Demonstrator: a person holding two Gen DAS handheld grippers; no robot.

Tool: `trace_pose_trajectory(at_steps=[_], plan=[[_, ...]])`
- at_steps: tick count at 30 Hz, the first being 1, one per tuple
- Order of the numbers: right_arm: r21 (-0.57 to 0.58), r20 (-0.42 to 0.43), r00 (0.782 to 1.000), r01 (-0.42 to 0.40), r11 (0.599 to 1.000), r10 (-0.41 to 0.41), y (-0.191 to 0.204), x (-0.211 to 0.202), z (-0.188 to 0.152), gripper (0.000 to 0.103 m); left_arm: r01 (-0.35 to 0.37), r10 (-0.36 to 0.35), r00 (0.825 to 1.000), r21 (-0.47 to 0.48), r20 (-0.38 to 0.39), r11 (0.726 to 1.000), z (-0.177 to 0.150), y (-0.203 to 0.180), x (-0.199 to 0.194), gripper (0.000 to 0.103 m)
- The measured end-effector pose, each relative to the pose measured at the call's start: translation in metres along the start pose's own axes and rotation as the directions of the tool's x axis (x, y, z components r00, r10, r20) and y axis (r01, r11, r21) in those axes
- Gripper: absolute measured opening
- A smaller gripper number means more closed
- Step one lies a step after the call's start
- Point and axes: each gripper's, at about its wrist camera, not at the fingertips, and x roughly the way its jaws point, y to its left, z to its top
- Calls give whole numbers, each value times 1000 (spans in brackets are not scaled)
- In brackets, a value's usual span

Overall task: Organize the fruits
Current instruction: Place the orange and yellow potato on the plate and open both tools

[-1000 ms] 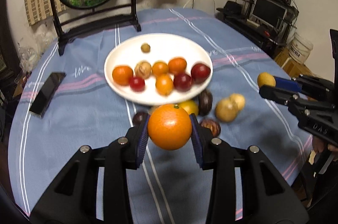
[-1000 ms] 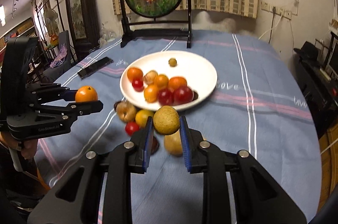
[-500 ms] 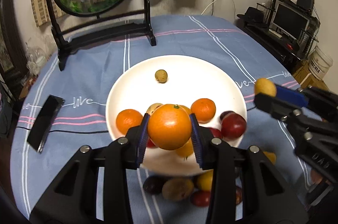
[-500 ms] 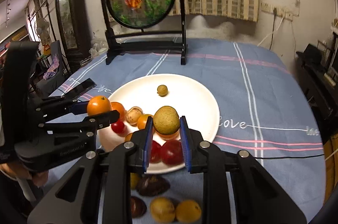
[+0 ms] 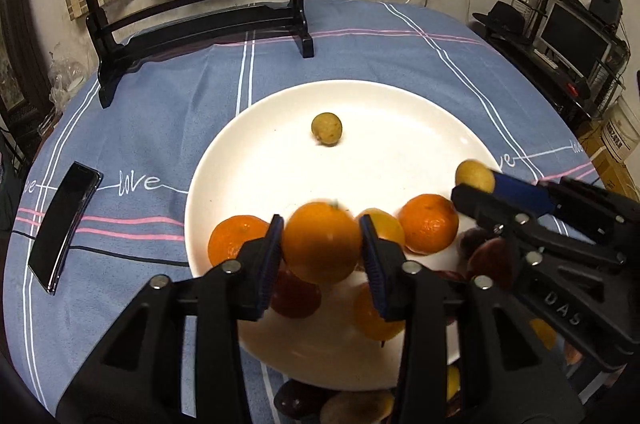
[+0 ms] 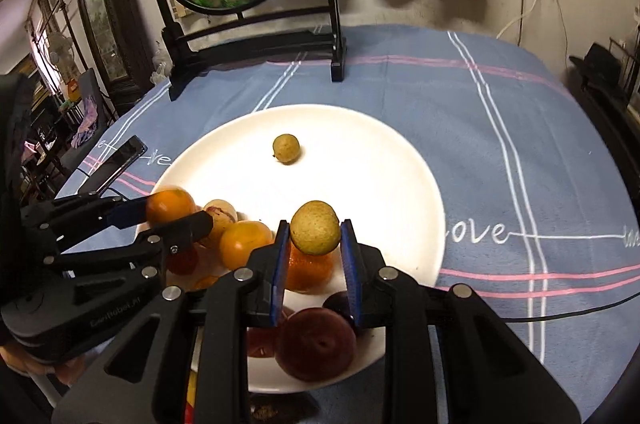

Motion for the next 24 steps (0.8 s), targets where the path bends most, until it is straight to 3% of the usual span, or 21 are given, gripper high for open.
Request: trace_pose_trajectory(at_steps=[2,5,7,9,11,17,24], plan=[[10,-8,1000,5,1000,-5,-1,2,-1,28,-16,16,999,4,28,1000,-1,-2,-3,59],[24,-12,1000,2,1000,-2,-2,1,-4,31,-16,15,999,23,39,1000,-2,-6,-7,62],[33,-10,1000,8,999,-7,-4,-2,-6,37,-19,18,999,32,44,999,-4,-8,-12,63],[56,9,1000,28,998,-29,-8,-10,-9,54,-20,19,999,27,43,999,-5,-7,-16,69],[74,35,999,31,997,-34,-12,-19,-12,59,-9,9,999,7,44,1000,-8,-2,-23,80],[77,34,999,-6,997,4,-15,-43,-31,60,26,-25,998,-22,58,999,-32,3,-42,85],[66,32,1000,-3,998,1,-13,-68,-71,61,12,-12,998,2,61,1000,-67,4,-60,89]])
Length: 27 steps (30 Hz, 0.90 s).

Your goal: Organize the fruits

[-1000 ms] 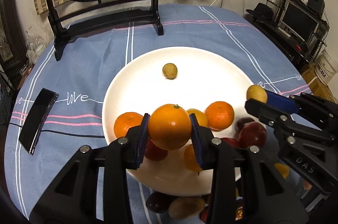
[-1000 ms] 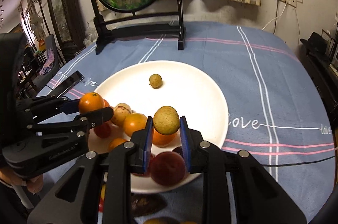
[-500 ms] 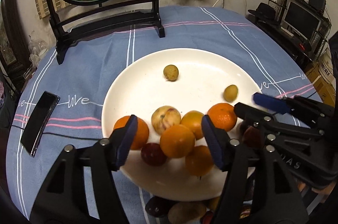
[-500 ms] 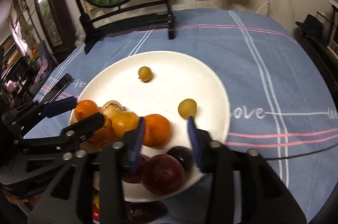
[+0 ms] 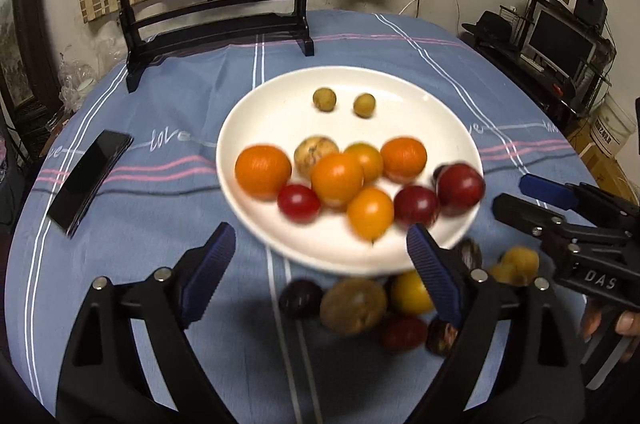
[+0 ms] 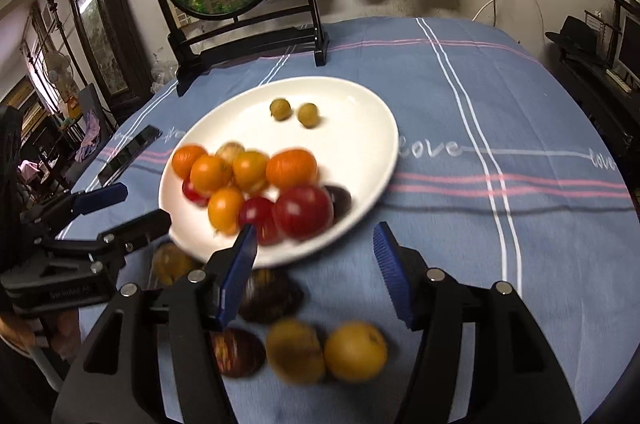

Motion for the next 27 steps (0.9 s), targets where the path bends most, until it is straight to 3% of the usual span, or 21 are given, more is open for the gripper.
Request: trace_pose_trajectory(at_steps=[16,27], plan=[[51,-26,1000,2,999,0,-5,-32,-77,61,27,-31,998,-58,-56,998,-71,7,-15,91],[-14,-60,996,59,998,-60,5,-30,-90,61,54,-65,991,-96,-117,994,-90,19,-6,91]])
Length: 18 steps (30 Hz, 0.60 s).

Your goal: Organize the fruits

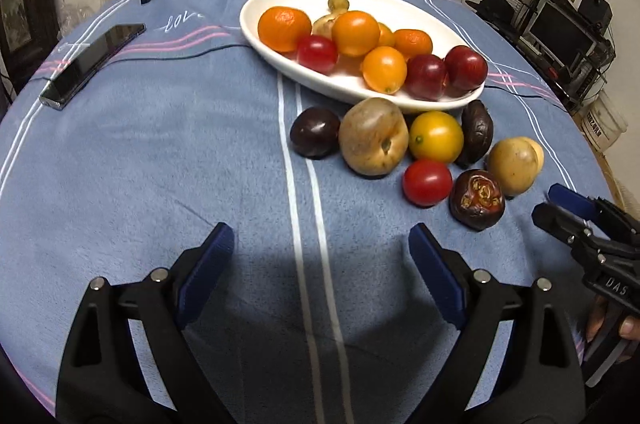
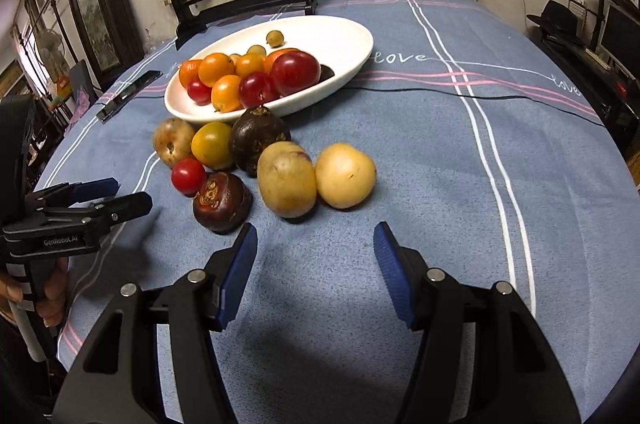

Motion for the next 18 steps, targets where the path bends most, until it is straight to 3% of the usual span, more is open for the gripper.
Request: trace_pose_trajectory(at_steps=[9,15,18], plan=[[-8,-33,999,11,1000,-11,4,8,1,61,-28,28,1000,24,-11,999,-2,-6,2,92],[-21,-65,997,-44,999,42,19,16,6,61,-16,16,1000,16,-10,1000,-1,-5,1,93],[-18,-81,996,-27,999,25,22,23,9,61,-4,5,1000,8,-6,1000,-1,-3,1,93]])
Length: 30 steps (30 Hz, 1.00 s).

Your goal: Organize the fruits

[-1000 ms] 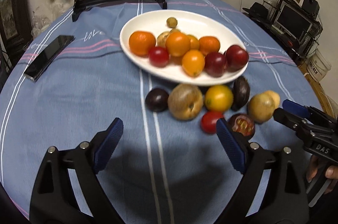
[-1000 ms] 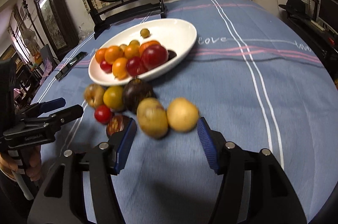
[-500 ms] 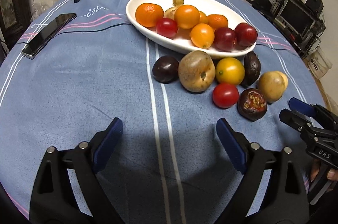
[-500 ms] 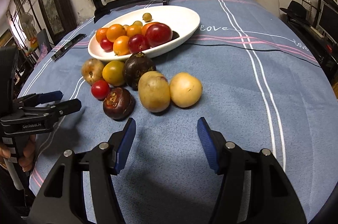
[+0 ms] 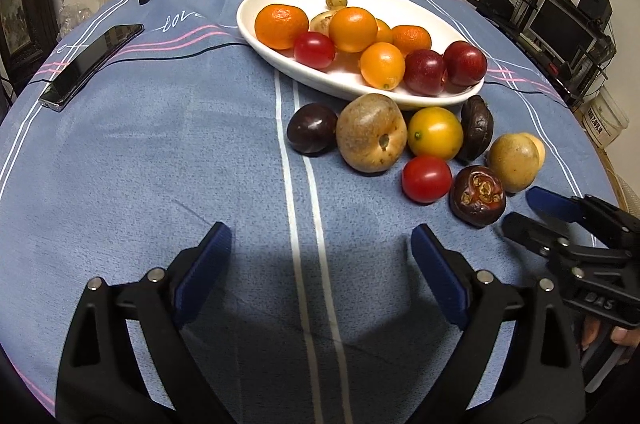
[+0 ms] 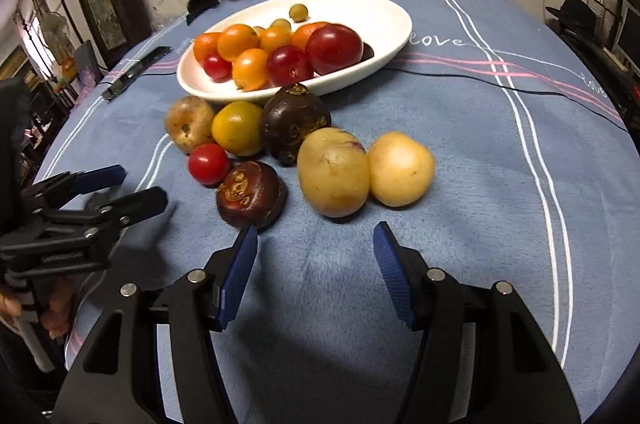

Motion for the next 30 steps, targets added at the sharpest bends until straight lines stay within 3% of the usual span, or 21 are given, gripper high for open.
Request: trace_pose_trajectory(at_steps=[5,11,24,30], plan=[[18,-11,1000,11,1000,-11,0,8,14,61,22,-22,1000,-15,6,1000,0,3,-1,93],[66,10,1000,11,998,-12,-8,10,22,38,25,-25,1000,-17,7,1000,0,3,-1,94],[107,64,995,-85,991,78,-24,-20,-5,34,40,-40,999,-20,13,999,3,3,-2,94],[101,74,991,-117,988,109,-26,-28,-17,34,33,-33,999,26,1,999,9,-9,1,92]])
